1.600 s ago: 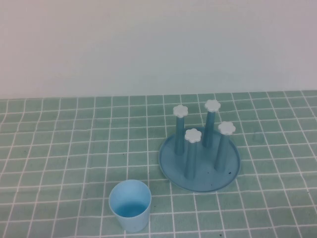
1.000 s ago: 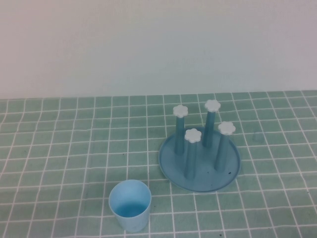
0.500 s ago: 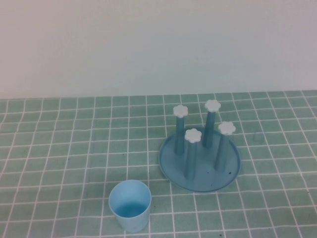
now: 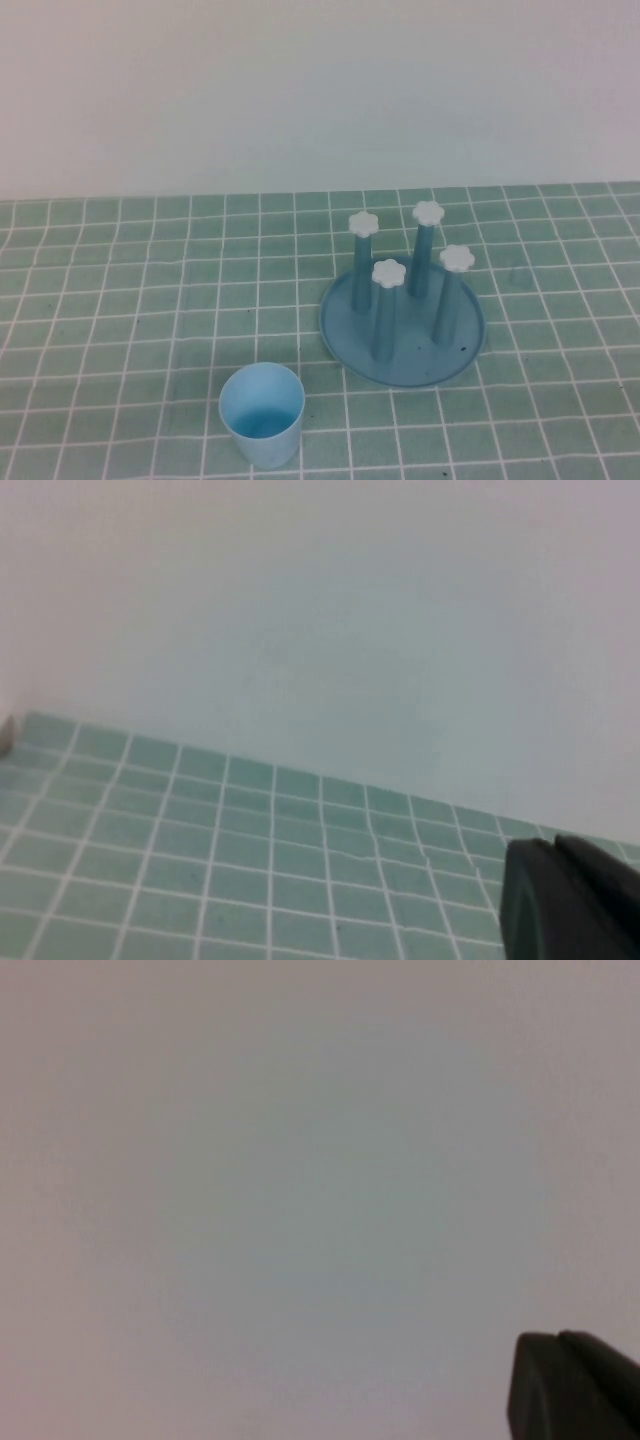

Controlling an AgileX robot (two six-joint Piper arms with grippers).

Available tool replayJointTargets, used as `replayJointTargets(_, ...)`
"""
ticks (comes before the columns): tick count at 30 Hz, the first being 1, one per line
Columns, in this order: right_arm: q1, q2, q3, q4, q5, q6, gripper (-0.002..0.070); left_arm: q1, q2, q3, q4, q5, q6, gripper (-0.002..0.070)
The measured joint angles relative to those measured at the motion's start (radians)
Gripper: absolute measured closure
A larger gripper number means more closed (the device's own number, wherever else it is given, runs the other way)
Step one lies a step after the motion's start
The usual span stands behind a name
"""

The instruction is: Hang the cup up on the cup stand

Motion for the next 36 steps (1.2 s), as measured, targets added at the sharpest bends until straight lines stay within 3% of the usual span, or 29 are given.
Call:
replayJointTargets(6, 0.000, 0.000, 0.000, -0.057, -0.163, -0.077, 0.0678, 0.000, 0.086, -0.157, -0.101, 0.170, 0.184, 0.0680)
replayJointTargets(12, 0.000, 0.000, 0.000, 0.038, -0.189, -0.077, 0.0678, 0.000, 0.243, -0.279, -0.377, 0.277, 0.518, 0.0680)
replayJointTargets(15, 0.000, 0.000, 0.000, -0.026, -0.178, -0.084, 0.0678, 0.000, 0.301, -0.337, -0.486, 0.312, 0.736, 0.0680)
replayJointTargets(20, 0.000, 0.000, 0.000, -0.219, -0.111, -0.056, 0.0678, 0.000, 0.332, -0.388, -0.508, 0.329, 0.955, 0.0674)
replayJointTargets(24, 0.000, 0.000, -0.039, -0.284, 0.086, 0.023, 0.0678, 0.000, 0.336, -0.388, -0.500, 0.355, 0.982, 0.0680)
replayJointTargets(29, 0.000, 0.000, -0.127, -0.256, 0.563, 0.085, 0.0678, 0.000, 0.336, -0.388, -0.492, 0.364, 0.998, 0.0680)
replayJointTargets(33, 0.000, 0.070, -0.191, -0.047, 0.817, -0.100, 0.0678, 0.000, 0.336, -0.388, -0.491, 0.364, 0.998, 0.0674)
replayJointTargets(36, 0.000, 0.185, -0.261, 0.188, 0.883, -0.384, 0.0678, 0.000, 0.336, -0.388, -0.491, 0.364, 0.999, 0.0680)
